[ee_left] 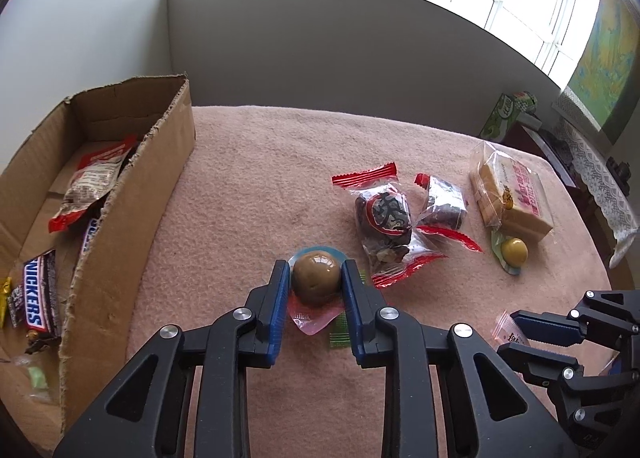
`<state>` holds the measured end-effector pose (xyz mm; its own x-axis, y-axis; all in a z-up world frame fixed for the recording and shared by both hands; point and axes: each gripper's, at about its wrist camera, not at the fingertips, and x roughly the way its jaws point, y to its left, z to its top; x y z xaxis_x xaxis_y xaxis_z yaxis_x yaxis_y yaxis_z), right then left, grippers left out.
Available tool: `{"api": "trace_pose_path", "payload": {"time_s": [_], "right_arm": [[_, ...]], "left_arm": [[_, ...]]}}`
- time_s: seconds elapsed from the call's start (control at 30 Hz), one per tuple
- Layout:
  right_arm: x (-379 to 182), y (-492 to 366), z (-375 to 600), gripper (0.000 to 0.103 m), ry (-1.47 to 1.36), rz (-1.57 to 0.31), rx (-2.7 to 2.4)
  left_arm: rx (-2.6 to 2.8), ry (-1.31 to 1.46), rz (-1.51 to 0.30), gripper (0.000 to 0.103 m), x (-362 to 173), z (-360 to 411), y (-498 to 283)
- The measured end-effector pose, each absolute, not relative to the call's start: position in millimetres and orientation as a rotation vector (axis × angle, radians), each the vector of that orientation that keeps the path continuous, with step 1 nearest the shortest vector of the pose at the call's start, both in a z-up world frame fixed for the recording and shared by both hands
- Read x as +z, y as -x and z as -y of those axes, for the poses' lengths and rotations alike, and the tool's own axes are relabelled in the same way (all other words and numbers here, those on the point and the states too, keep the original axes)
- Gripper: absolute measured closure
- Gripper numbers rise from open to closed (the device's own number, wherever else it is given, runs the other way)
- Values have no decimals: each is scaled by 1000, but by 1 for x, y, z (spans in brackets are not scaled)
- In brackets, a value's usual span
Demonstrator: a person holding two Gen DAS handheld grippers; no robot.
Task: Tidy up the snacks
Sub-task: 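Carry both held candies over the box and open both tools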
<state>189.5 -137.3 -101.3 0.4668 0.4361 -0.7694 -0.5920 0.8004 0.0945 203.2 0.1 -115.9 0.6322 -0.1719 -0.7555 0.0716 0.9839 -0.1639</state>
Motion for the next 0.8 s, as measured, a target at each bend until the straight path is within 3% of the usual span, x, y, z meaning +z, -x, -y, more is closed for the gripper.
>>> {"api": "trace_pose_path", "payload": {"time_s": [0.37, 0.8], "right_arm": [[-51, -196, 81, 82, 203, -766, 718], [-35, -227, -43, 82, 178, -769, 874]], "left_arm": [[-98, 166, -750, 79, -65, -50, -151], [86, 189, -710, 79, -54, -128, -123]]}}
